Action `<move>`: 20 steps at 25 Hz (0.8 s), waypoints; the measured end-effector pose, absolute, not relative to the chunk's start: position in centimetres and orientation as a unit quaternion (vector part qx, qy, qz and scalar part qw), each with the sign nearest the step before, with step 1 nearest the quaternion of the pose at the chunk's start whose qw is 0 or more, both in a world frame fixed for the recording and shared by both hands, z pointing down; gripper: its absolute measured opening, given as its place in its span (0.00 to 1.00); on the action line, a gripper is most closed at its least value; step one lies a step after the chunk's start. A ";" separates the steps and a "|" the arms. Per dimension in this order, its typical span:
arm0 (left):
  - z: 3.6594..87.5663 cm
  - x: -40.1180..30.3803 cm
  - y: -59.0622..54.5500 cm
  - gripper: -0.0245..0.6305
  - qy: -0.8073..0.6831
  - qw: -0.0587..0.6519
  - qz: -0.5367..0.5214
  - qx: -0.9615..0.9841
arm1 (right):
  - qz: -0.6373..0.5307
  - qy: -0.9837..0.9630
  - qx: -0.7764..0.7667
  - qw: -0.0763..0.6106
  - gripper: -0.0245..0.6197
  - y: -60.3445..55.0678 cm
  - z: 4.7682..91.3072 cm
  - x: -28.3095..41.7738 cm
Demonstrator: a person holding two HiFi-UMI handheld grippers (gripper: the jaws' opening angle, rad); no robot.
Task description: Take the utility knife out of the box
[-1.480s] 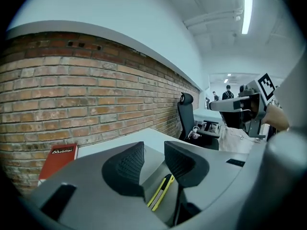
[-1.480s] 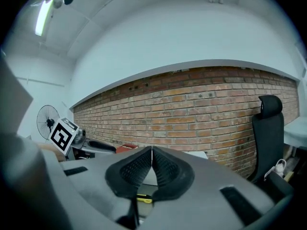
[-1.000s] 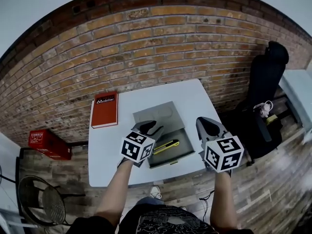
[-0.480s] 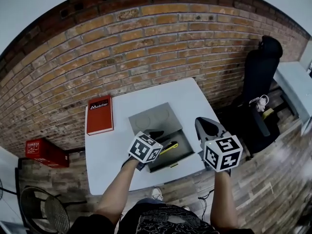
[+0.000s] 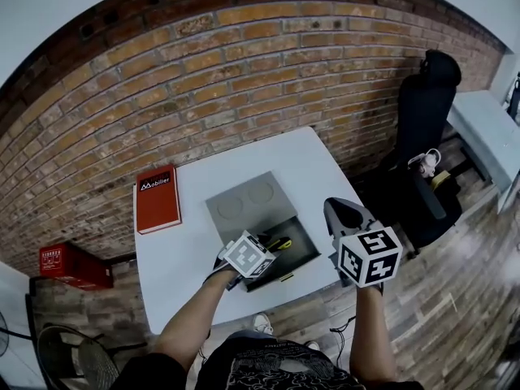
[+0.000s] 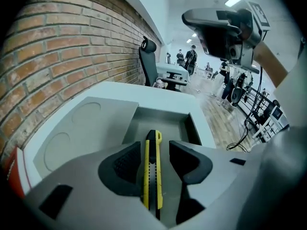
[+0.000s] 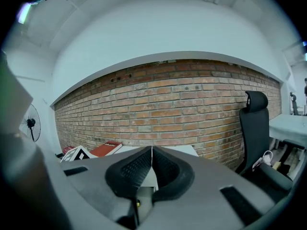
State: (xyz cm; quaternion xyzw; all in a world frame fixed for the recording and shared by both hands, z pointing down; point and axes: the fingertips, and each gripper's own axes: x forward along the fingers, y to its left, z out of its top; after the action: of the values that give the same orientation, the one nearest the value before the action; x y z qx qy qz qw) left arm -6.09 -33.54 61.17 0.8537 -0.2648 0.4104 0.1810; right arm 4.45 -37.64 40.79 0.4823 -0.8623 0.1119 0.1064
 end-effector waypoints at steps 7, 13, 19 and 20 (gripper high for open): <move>63.0 -6.4 -33.3 0.34 -0.243 0.175 0.453 0.840 | 0.113 -0.855 0.494 0.111 0.07 -37.9 40.8 5.6; 63.8 -6.1 -33.5 0.34 -0.246 0.181 0.465 0.831 | 0.115 -0.850 0.501 0.115 0.07 -37.9 41.1 6.2; 64.4 -6.2 -33.6 0.34 -0.245 0.170 0.489 0.820 | 0.114 -0.849 0.504 0.114 0.07 -37.9 40.9 6.5; 64.6 -6.2 -33.6 0.34 -0.246 0.172 0.490 0.818 | 0.113 -0.848 0.505 0.115 0.07 -37.8 40.9 6.5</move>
State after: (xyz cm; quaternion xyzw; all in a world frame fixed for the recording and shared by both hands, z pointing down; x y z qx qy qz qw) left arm -6.20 -33.59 64.58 0.8183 -0.2458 0.4901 0.1722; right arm 6.52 -37.84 40.89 0.5049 -0.8480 0.1132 0.1149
